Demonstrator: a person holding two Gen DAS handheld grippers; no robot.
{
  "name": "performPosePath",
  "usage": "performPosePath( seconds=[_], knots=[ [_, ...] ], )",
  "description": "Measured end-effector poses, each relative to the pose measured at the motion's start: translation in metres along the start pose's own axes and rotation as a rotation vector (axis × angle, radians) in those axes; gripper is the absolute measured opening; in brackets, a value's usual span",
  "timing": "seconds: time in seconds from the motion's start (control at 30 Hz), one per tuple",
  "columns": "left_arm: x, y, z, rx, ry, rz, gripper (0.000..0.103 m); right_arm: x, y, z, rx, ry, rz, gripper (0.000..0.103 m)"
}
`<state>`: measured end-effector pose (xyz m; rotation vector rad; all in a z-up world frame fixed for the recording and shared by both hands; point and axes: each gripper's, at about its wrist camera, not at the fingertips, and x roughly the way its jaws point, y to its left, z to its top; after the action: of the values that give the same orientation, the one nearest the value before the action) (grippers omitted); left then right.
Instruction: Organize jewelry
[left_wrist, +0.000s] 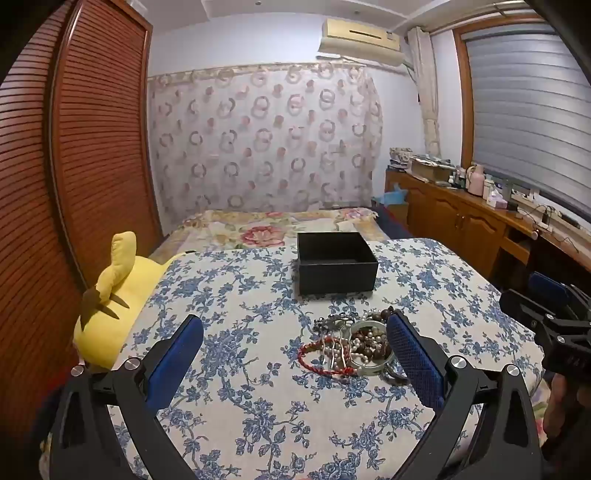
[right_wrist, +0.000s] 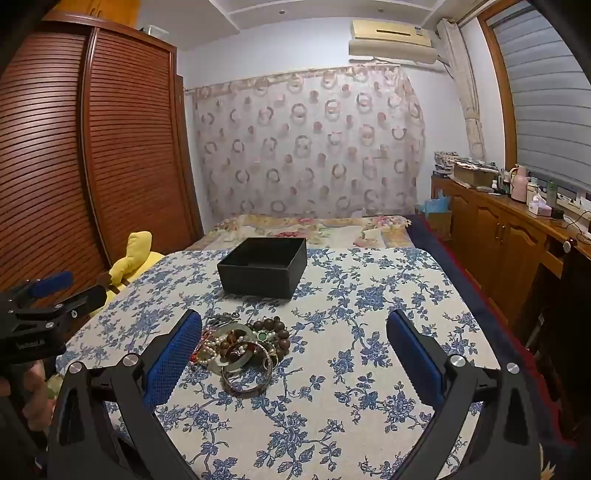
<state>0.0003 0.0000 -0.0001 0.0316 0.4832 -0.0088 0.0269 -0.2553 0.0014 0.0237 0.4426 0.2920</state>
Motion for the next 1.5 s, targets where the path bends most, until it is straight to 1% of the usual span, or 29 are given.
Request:
performPosePath(
  seconds=[0.53,0.8,1.1,1.5],
  knots=[
    [-0.0004,0.0007,0.0005,-0.009,-0.016,-0.004,0.096,-0.0059,0.0007,0.0014,-0.001,-0.003,-0.001,0.101],
    [-0.0024,0.0010,0.0017,-0.010,-0.022,-0.003,0.096,0.0004,0.0011,-0.0008,-0.002,0.000,-0.001,0.101],
    [-0.0075,0.0024,0.0081,-0.010,-0.023,-0.007,0.096,-0.0044,0.0023,0.0008,-0.004,0.000,-0.001,0.101],
    [-0.0077,0.0001,0.0057,-0.011,-0.027,-0.008,0.096,-0.0022,0.0017,0.0009,-0.004,0.001,-0.001,0.101]
  ],
)
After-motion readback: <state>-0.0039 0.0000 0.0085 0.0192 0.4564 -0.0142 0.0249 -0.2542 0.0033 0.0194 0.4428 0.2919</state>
